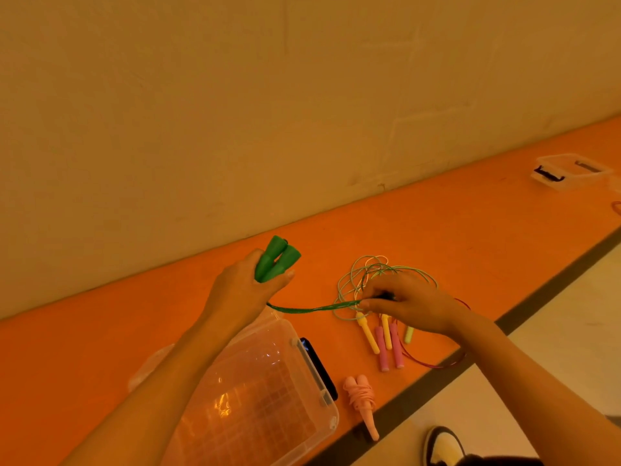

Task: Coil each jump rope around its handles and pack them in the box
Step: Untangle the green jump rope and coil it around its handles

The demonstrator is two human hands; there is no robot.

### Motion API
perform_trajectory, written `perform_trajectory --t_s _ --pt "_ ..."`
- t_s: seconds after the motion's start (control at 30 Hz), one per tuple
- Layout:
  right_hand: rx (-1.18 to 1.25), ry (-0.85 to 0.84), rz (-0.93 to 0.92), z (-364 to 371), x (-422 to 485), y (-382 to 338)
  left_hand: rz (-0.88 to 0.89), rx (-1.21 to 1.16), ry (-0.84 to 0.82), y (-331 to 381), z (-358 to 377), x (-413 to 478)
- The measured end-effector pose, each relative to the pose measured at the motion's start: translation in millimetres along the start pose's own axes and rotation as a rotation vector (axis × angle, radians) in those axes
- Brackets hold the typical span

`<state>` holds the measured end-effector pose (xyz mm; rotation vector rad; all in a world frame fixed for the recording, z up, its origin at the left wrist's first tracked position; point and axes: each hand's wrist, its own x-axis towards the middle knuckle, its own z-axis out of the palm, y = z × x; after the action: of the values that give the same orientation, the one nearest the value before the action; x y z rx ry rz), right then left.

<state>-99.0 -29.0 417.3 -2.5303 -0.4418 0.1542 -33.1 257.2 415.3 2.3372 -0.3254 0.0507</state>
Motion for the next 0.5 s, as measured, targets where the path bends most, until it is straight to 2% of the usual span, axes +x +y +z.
perform_trajectory --t_s 0.2,0.4,0.5 --pt "0.080 0.242 -0.093 -14 -1 -11 0.134 0.201 -0.283 5 15 -14" --pt "0.145 0.398 -0.032 -22 3 -9 0.280 0.207 -0.383 23 28 -23" --pt "0.167 0.406 -0.007 -19 8 -12 0.341 0.278 -0.447 35 33 -30"
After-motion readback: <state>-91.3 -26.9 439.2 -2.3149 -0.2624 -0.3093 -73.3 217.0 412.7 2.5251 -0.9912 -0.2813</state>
